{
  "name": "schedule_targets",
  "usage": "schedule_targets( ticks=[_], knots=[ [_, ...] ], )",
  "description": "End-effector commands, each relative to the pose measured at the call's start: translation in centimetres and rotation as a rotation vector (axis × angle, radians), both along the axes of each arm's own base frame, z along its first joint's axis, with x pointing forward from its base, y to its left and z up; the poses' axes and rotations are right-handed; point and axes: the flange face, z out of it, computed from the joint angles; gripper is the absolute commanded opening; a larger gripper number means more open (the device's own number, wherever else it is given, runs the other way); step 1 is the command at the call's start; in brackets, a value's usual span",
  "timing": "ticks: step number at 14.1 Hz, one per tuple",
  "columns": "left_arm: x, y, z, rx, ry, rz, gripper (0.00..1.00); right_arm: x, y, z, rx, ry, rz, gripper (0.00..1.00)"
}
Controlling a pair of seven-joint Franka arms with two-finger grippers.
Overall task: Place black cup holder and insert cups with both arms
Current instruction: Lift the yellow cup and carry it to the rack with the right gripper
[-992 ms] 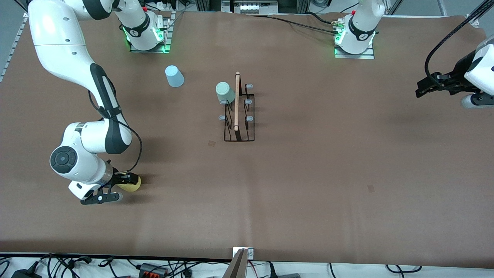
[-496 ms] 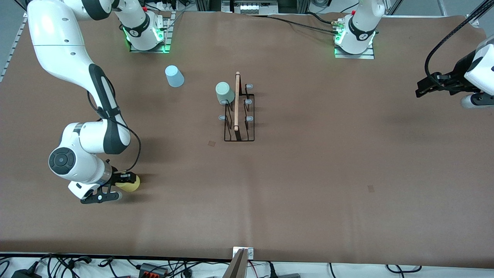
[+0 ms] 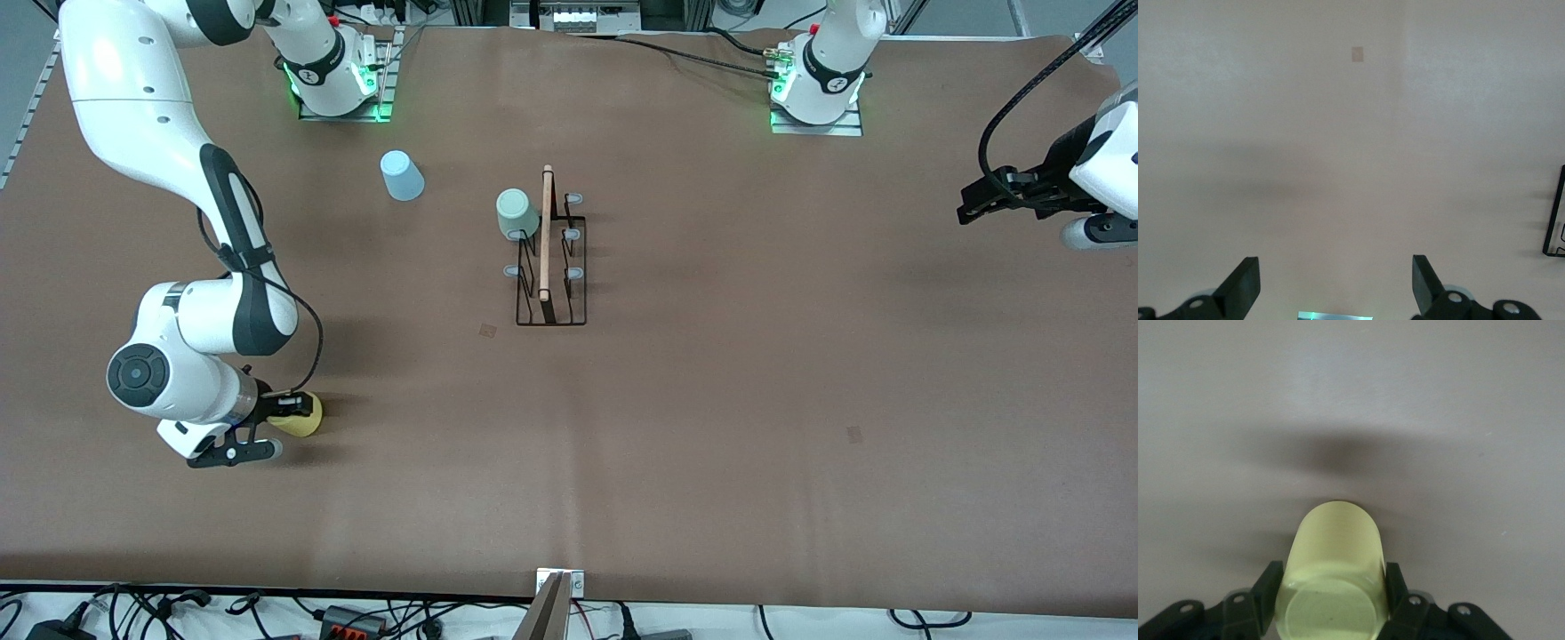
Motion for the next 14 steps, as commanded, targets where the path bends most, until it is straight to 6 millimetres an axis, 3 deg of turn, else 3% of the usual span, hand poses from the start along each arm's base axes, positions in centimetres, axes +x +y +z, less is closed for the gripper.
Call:
schedule_targets(
  ticks=[1,2,5,8,10,14],
  knots=[
    [-0.4,-0.1,0.6,0.003,0.001,0.004,1.0,0.3,4.1,7.6,0.071,0.06,0.044,0.35],
    [-0.4,-0.1,0.6,0.003,0.001,0.004,1.0,0.1,6.2,9.5,0.092,0.072,0.037,0.35],
    [-0.4,-0.1,0.6,0.005,0.001,0.004,1.0,-1.9,12.8,11.9,0.146,0.112,-0.037,0.35],
    [-0.4,-0.1,0.6,0.003,0.001,0.004,1.0,-4.5,17.2,14.1,0.183,0.193,-0.05,0.35],
    [-0.4,-0.1,0.6,0.005,0.001,0.004,1.0,-6.4,20.5,14.5,0.191,0.242,-0.041,0.35],
    [-0.4,-0.1,0.6,0.003,0.001,0.004,1.0,-11.0,28.5,13.0,0.177,0.292,0.004,0.35]
  ],
)
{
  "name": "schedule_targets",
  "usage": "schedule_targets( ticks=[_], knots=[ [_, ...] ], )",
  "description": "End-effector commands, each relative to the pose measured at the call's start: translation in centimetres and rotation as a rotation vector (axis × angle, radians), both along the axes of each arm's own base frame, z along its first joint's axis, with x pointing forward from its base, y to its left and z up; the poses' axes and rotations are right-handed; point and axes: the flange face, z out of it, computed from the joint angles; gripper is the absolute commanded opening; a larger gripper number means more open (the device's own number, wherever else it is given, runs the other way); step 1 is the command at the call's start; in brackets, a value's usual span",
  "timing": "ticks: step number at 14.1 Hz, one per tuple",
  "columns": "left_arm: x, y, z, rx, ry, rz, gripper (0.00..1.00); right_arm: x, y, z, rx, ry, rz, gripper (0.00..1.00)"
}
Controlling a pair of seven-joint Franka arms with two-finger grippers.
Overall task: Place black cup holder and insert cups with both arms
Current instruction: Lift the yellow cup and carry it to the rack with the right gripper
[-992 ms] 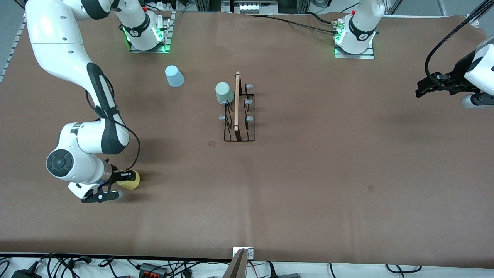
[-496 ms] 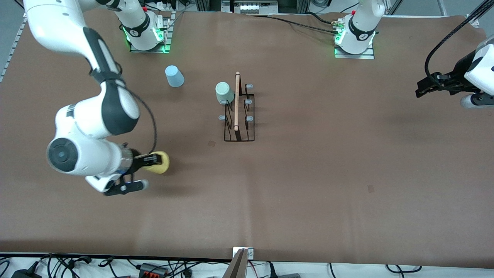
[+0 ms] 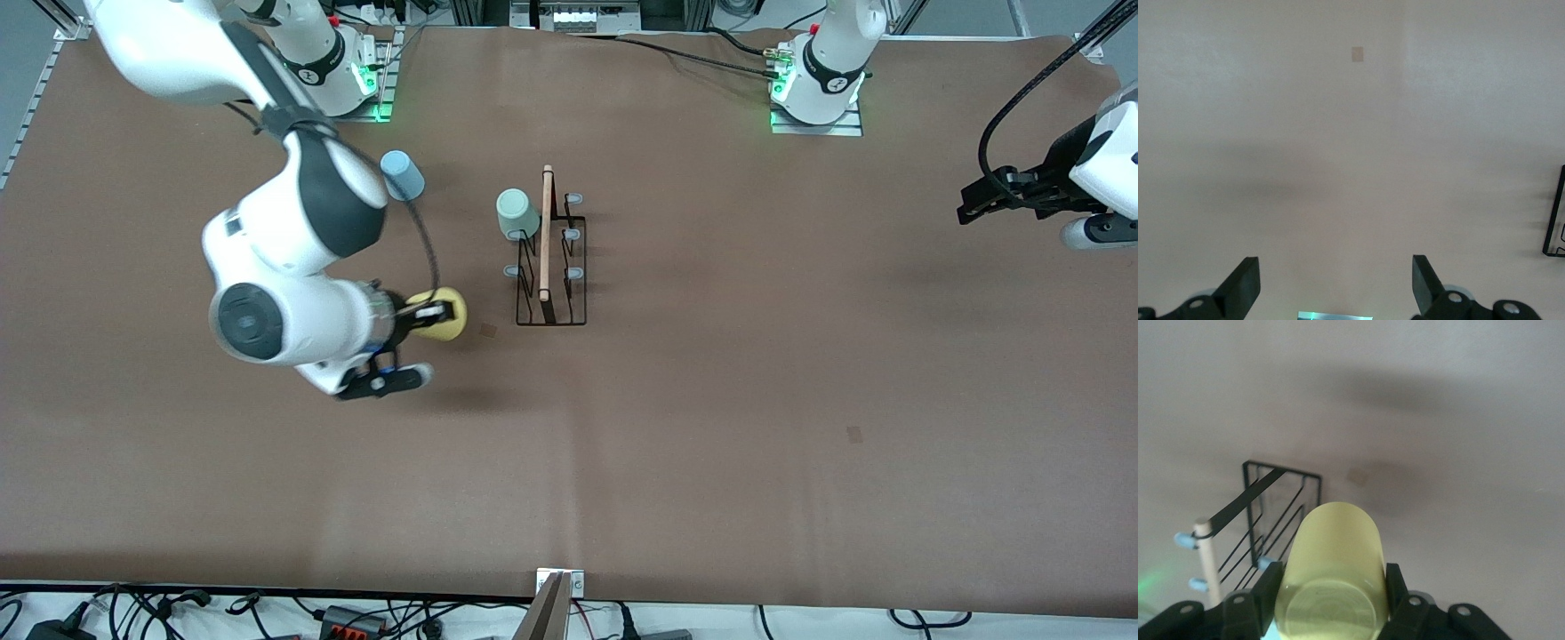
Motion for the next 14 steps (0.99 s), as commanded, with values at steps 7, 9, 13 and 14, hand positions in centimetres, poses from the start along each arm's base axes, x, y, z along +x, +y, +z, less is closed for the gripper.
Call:
schedule_targets(
  ticks=[7,9,13,14],
  knots=[
    [-0.4,-0.1,0.6,0.003,0.001,0.004,1.0,-7.2,9.9,-4.2,-0.159,-0.036,0.041,0.35],
    [-0.4,-0.1,0.6,0.003,0.001,0.004,1.0,-7.3,10.0,-4.4,-0.158,-0.04,0.032,0.35],
    [-0.4,-0.1,0.6,0.005,0.001,0.005,1.0,-7.6,10.5,-5.9,-0.15,-0.066,0.015,0.35],
    [-0.4,-0.1,0.6,0.003,0.001,0.004,1.0,-7.7,10.6,-6.5,-0.147,-0.071,0.014,0.35]
  ],
)
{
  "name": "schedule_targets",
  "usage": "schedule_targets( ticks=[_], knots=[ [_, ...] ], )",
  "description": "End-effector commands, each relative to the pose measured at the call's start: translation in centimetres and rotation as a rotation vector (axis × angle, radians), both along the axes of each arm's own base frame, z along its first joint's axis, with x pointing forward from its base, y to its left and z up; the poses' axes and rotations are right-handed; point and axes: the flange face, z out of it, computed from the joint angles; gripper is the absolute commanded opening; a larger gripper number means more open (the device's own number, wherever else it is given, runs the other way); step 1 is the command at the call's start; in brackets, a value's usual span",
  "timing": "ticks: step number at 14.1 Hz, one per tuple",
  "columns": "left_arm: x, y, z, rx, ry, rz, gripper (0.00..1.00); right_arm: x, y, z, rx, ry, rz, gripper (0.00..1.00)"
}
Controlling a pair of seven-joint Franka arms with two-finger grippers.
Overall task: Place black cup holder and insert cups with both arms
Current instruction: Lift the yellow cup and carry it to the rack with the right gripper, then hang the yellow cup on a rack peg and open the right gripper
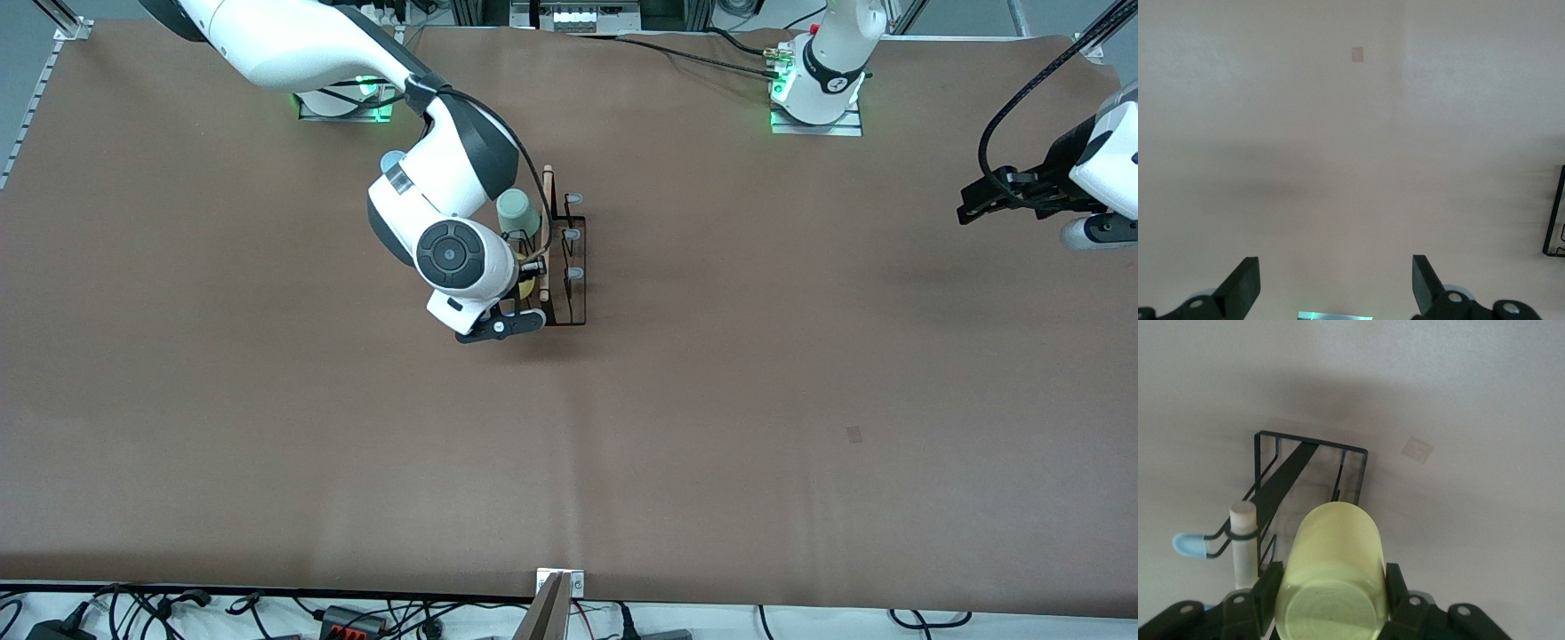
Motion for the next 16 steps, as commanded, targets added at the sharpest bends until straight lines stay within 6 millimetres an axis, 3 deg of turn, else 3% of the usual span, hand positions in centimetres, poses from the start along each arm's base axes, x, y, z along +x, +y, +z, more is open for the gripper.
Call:
schedule_targets(
  ticks=[1,7,9,12,16],
  knots=[
    [-0.4,-0.1,0.6,0.003,0.001,0.005,1.0,-0.7,0.0,-1.2,-0.017,-0.021,-0.012,0.35],
    [-0.4,-0.1,0.6,0.003,0.001,0.005,1.0,-0.9,0.0,-1.9,-0.055,-0.038,-0.014,0.38],
    [-0.4,-0.1,0.6,0.003,0.001,0.004,1.0,-0.9,0.0,-2.0,-0.072,-0.036,-0.073,1.0],
    [-0.4,-0.1,0.6,0.003,0.001,0.005,1.0,-0.8,-0.1,-0.8,-0.089,-0.041,-0.143,1.0],
    [-0.4,-0.1,0.6,0.003,0.001,0.005,1.0,0.2,-2.2,4.3,-0.082,-0.1,-0.17,1.0]
  ],
)
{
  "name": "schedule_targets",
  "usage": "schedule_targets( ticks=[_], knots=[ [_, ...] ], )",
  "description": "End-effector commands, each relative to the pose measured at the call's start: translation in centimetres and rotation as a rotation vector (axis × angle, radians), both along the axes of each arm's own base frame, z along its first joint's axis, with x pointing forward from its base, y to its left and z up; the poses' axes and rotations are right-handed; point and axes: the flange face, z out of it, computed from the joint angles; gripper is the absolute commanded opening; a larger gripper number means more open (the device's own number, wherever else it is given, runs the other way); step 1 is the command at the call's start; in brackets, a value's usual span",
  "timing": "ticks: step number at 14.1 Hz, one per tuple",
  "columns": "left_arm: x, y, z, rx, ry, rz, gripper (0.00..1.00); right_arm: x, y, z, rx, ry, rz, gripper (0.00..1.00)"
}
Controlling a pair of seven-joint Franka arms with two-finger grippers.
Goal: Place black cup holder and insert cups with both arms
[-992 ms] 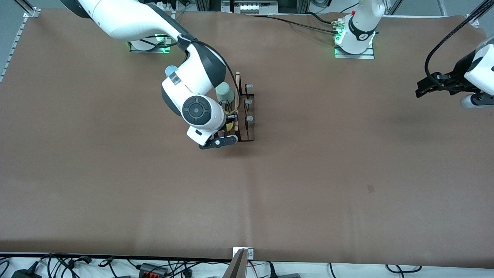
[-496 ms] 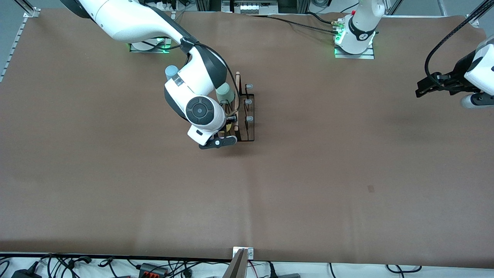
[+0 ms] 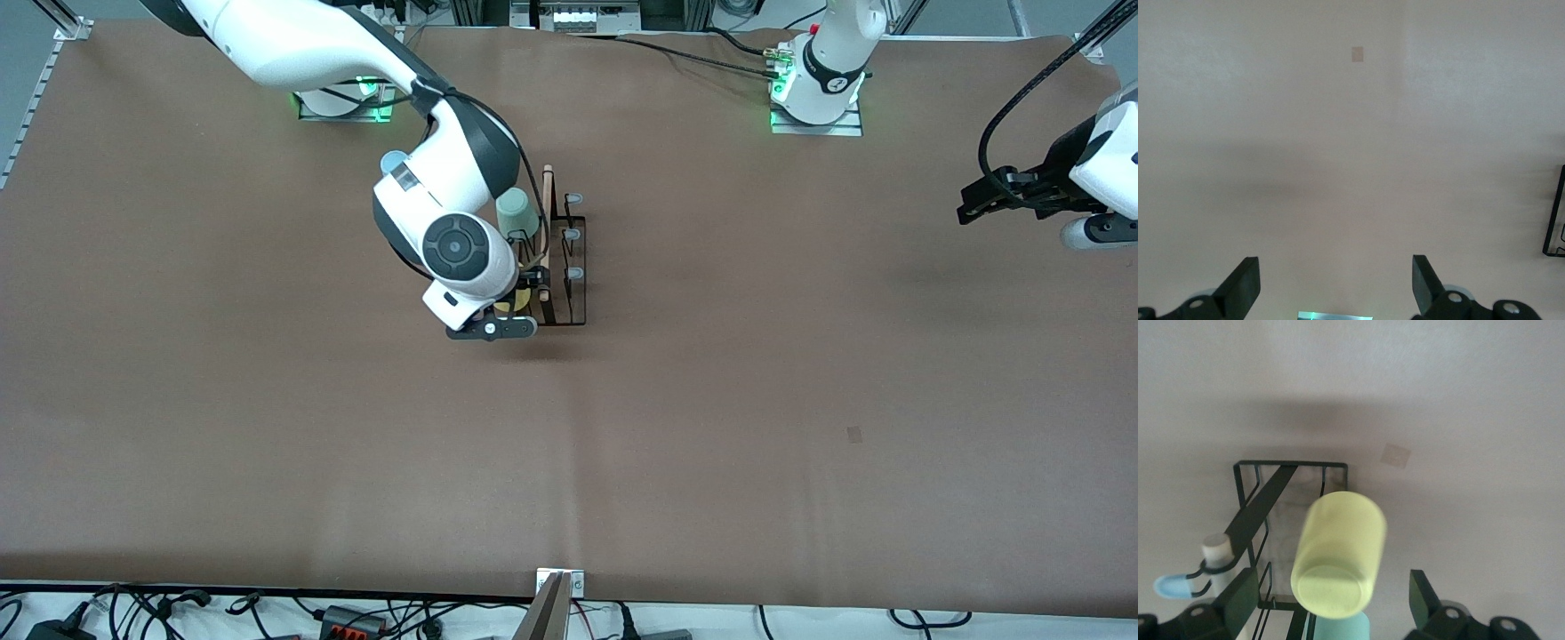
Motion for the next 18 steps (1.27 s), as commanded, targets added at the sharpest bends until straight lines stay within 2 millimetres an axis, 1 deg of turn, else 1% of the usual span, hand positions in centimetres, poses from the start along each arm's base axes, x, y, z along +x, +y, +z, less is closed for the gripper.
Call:
schedule_targets(
  ticks=[1,3,4,5,8,10,11,12,13,14,15,16,18],
  knots=[
    [-0.4,-0.1,0.6,0.003,0.001,0.005,1.0,0.5,-2.5,4.9,-0.025,-0.052,-0.038,1.0],
    [-0.5,-0.1,0.7,0.005,-0.001,0.005,1.0,1.5,-4.8,8.4,-0.014,-0.098,-0.066,1.0],
    [-0.4,-0.1,0.6,0.003,0.001,0.004,1.0,2.0,-6.0,9.9,-0.018,-0.126,-0.086,1.0],
    [-0.5,-0.1,0.7,0.003,-0.001,0.005,1.0,2.7,-7.4,10.9,-0.037,-0.161,-0.09,1.0],
    [-0.5,-0.1,0.7,0.003,-0.001,0.005,1.0,5.7,-14.5,13.2,-0.065,-0.219,-0.069,1.0],
    [-0.4,-0.1,0.6,0.003,0.001,0.005,1.0,6.8,-19.0,14.1,-0.079,-0.19,-0.03,1.0],
    [-0.4,-0.1,0.6,0.003,0.001,0.005,1.0,7.6,-21.1,15.7,-0.073,-0.194,-0.025,1.0],
    [-0.4,-0.1,0.6,0.003,0.001,0.005,1.0,8.2,-23.0,16.8,-0.07,-0.198,-0.031,1.0],
    [-0.5,-0.1,0.7,0.003,-0.001,0.005,1.0,8.6,-24.3,17.0,-0.072,-0.203,-0.053,1.0],
    [-0.4,-0.1,0.6,0.003,0.001,0.004,1.0,8.9,-26.3,17.7,-0.075,-0.216,-0.087,1.0],
    [-0.4,-0.1,0.6,0.005,0.001,0.005,1.0,8.8,-27.8,19.1,-0.078,-0.238,-0.11,1.0],
    [-0.4,-0.1,0.6,0.003,0.001,0.005,1.0,9.1,-29.8,19.5,-0.092,-0.251,-0.118,1.0],
    [-0.4,-0.1,0.6,0.003,0.001,0.005,1.0,9.3,-33.7,20.5,-0.09,-0.261,-0.037,1.0]
  ],
)
